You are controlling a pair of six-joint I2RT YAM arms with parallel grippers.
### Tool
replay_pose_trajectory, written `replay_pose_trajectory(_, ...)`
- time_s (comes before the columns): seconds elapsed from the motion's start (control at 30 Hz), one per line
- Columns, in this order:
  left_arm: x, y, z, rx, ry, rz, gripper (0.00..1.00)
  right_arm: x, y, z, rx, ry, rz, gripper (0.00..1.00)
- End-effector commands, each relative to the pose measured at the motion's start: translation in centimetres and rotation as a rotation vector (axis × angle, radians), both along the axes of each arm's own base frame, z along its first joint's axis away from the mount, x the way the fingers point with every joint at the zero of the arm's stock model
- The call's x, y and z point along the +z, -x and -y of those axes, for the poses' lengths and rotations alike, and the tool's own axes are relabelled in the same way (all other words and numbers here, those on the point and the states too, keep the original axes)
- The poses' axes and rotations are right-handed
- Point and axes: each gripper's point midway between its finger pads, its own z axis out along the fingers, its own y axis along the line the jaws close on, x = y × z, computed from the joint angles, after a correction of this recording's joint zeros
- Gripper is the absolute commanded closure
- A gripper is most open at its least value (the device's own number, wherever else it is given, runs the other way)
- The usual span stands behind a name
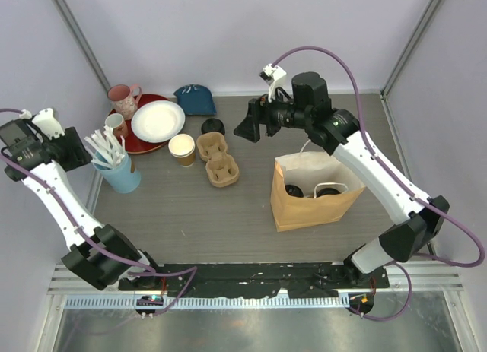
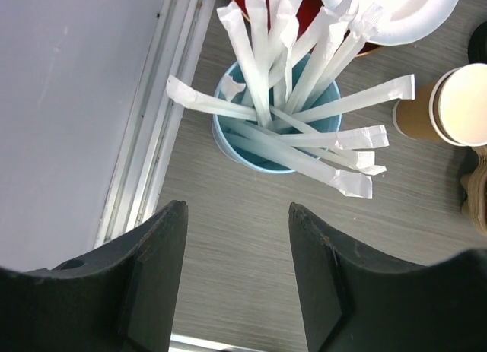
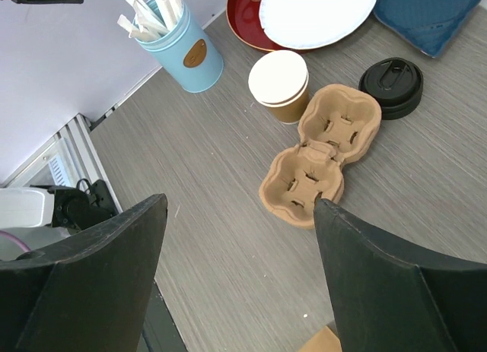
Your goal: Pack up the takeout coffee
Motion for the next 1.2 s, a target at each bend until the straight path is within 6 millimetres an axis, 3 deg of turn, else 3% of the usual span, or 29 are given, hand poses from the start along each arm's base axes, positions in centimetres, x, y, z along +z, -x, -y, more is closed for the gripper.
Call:
replay_pose_trajectory(0.0,2.2,-1.0,-0.6,-0.049,-0.092,0.089,0.40,3.6,-0.3,-1.5,0.031,-0.081,0.078,0.17)
replay_pose_trajectory(0.27,0.7,-1.2,-2.5,-0.018,-0.136,0.039,0.38,2.8,-0.7,-2.2,0.039,-0.062,0.070,0.17)
replay_pose_trajectory(0.47,-0.4,-1.5,-2.8,-0.035,-0.142,0.029,0.38,2.4,-1.0,-2.4,0.040,-0.054,0.069,0.17)
replay_pose_trajectory(0.83,-1.0,-3.5,-2.9,-0.036,-0.078,0.083,0.54,1.4,-0.9,-2.2,0.035,-0.026,0.063,0.18)
replay_pose_trajectory(0.97,-1.7,-4.4,-4.3,0.036,-0.066,0.096,0.52,1.2,-1.0,-2.1,0.033,-0.023,0.061,0.18)
replay_pose_trajectory(1.03,-1.5,-5.4,-4.2,0.018,-0.044,0.134,0.50,1.2,-0.9,-2.1,0.035,-0.020,0.062,0.18)
replay_pose_trajectory(1.17,-1.2,-7.4,-1.8,-0.069,0.012,0.186,0.51,1.0,-0.9,-2.1,0.034,-0.016,0.055,0.18)
